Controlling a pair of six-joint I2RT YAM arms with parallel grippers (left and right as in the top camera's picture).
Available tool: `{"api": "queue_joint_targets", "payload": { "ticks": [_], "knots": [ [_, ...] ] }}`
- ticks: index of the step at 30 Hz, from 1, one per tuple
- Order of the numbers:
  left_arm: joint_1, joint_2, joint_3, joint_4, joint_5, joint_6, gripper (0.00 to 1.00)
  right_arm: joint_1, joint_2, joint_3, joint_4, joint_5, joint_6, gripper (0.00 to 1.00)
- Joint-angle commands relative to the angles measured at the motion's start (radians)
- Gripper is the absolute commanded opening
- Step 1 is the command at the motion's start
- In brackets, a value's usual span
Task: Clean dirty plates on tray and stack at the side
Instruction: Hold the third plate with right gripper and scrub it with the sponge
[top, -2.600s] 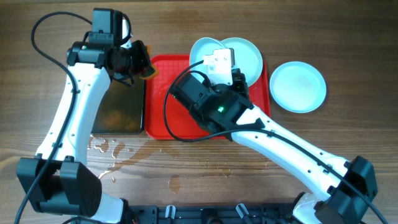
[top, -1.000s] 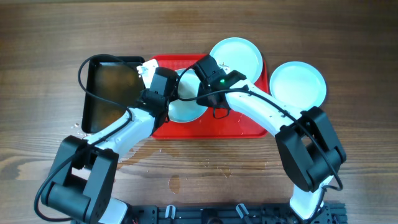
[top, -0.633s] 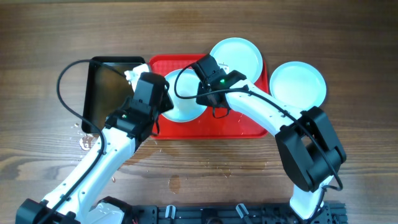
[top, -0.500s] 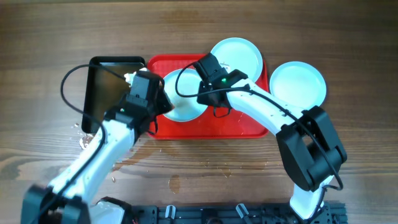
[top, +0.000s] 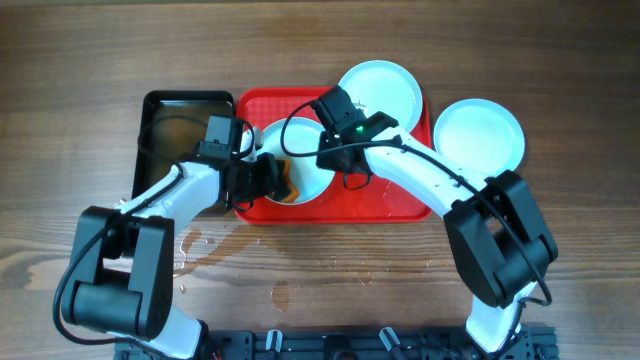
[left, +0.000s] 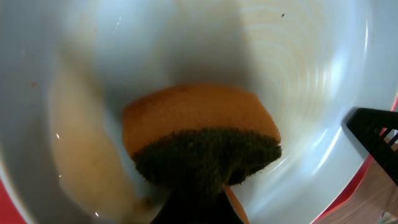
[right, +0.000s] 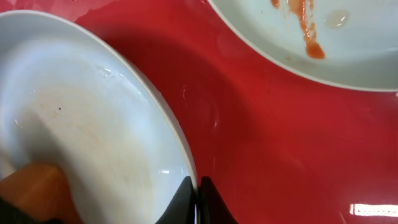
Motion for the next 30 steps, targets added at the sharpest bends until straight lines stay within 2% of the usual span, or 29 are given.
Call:
{"api": "queue_joint_targets", "payload": {
  "ticks": [1,4,7,10,17,19,20,21,22,25,27,30],
  "knots": [
    [-0.002,0.015,-0.003,0.034,-0.044,0.060,0.04,-0.004,0.003,0.003,0.008,-0.001,0.000,0.04],
    [-0.032,0.017,-0.003,0.038,-0.357,0.056,0.04,-0.004,0.003,0.003,0.008,-0.001,0.000,0.04],
    [-0.069,0.022,-0.003,0.053,-0.468,0.056,0.04,-0.004,0.003,0.003,0.008,-0.001,0.000,0.04],
    [-0.119,0.038,-0.003,0.136,-0.570,0.051,0.04,-0.004,0.003,0.003,0.008,-0.001,0.000,0.04],
    [-0.151,0.039,-0.003,0.200,-0.762,-0.114,0.04,-0.004,0.007,0.003,0.012,-0.005,0.004,0.04],
    [-0.151,0.039,-0.003,0.202,-0.760,-0.115,0.04,-0.007,0.020,0.003,0.044,-0.039,0.001,0.04],
    [-0.155,0.039,-0.003,0.195,-0.760,-0.129,0.04,-0.018,0.042,0.003,0.095,-0.093,-0.012,0.06],
    [-0.165,0.039,-0.003,0.192,-0.737,-0.129,0.04,-0.034,0.064,0.003,0.160,-0.152,-0.043,0.14],
    [-0.174,0.039,-0.003,0.190,-0.722,-0.129,0.04,-0.047,0.078,0.003,0.206,-0.194,-0.064,0.18],
    [-0.189,0.039,-0.003,0.188,-0.719,-0.129,0.04,-0.091,0.125,0.003,0.293,-0.237,-0.071,0.41],
    [-0.188,0.039,-0.003,0.188,-0.719,-0.129,0.04,-0.091,0.139,0.003,0.312,-0.237,-0.071,0.46],
    [-0.188,0.039,-0.003,0.188,-0.719,-0.129,0.04,-0.091,0.167,0.003,0.351,-0.237,-0.062,0.46]
  ]
}}
